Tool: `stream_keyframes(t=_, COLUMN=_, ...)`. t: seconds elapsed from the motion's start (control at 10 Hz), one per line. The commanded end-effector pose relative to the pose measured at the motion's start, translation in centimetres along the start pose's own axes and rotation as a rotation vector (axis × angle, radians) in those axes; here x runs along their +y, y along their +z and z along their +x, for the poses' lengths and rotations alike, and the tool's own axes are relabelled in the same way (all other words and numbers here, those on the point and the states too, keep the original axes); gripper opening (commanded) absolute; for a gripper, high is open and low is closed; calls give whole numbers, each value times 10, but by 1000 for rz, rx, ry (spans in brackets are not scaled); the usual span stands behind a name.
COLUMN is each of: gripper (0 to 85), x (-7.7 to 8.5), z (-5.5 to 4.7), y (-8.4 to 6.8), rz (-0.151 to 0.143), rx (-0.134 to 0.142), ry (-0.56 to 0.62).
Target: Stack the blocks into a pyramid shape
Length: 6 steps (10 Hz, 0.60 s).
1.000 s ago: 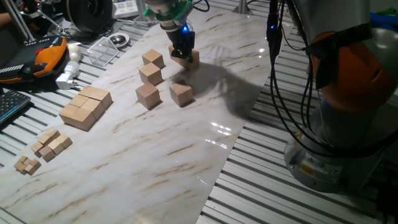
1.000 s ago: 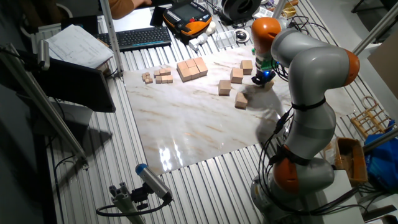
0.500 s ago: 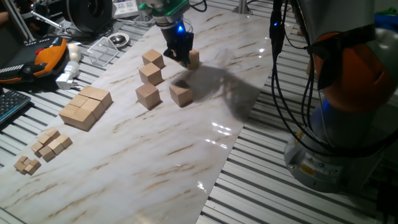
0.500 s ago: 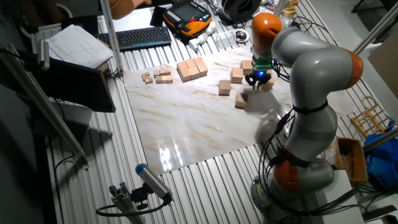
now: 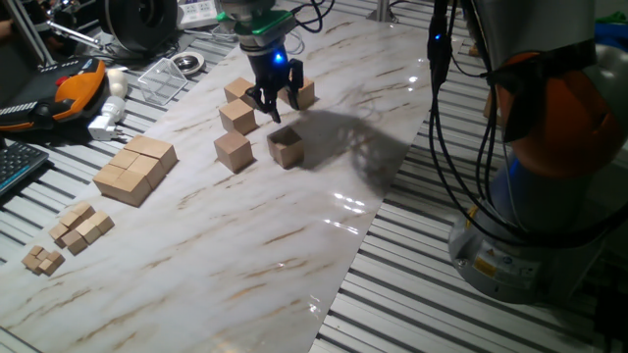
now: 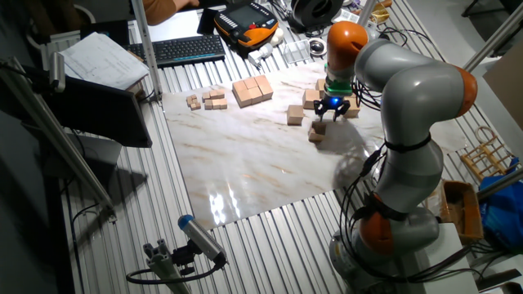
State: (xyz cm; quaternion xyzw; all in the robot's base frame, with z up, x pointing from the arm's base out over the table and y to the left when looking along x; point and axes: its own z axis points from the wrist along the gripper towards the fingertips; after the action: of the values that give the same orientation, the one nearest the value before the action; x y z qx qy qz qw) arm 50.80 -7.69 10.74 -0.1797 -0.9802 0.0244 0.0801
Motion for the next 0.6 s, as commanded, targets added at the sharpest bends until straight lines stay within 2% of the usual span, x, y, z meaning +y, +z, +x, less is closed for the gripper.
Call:
stream_keyframes(t=0.0, gripper=510, x=0, z=1, y=2, rz=-5, rx=2, ry=3)
stream_keyframes(t=0.2, gripper=510, x=1, z=2, y=3, rz=-24, rx=3, ry=9)
stream_keyframes(t=0.5, gripper=510, x=0, z=3, y=3, rz=-8, rx=2, ry=-1)
